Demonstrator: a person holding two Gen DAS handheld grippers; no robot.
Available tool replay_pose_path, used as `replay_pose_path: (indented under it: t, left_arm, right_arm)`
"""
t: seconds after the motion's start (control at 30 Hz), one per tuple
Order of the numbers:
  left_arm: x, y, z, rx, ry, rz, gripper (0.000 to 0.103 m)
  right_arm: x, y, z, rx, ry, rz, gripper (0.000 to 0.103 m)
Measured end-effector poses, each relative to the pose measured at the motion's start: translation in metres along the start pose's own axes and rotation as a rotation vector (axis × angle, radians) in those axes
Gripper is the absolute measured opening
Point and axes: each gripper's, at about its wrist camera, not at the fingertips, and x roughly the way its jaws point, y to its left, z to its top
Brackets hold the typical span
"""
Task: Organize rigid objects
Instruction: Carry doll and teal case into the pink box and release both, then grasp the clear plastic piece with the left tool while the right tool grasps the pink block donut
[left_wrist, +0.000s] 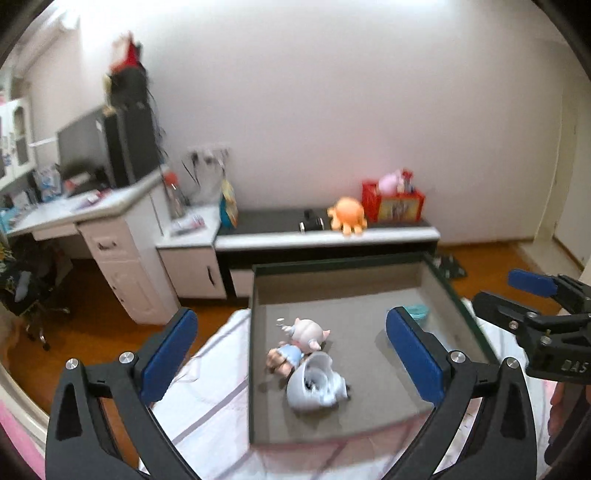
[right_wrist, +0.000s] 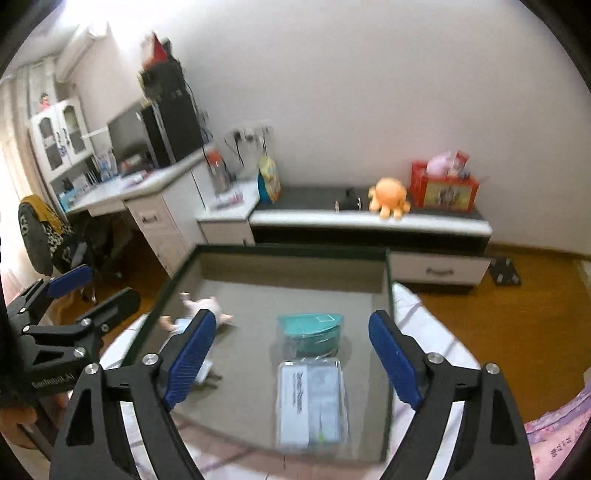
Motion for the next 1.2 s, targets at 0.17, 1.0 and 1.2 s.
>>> replay_pose_path:
  t: [0.17, 1.0, 1.2]
  left_arm:
    - [-0.085, -0.002, -0.023, -0.016, -0.148, 0.006, 0.103]
    - [-0.283, -0.05, -0.153, 0.017, -0.319, 0.057, 0.103]
    - [-0.289, -0.052, -0.158, 0.025, -0.305, 0.058, 0.103]
  right_arm:
    - [-0.093, 0.029, -0.028, -0.065, -0.17, -0.027, 0.103]
    - [-0.273, 0.073, -0.172, -0.002, -0.452, -0.29, 0.103]
    - [-0.282, 0.079, -0.185, -0.012, -0.454, -0.29, 0.103]
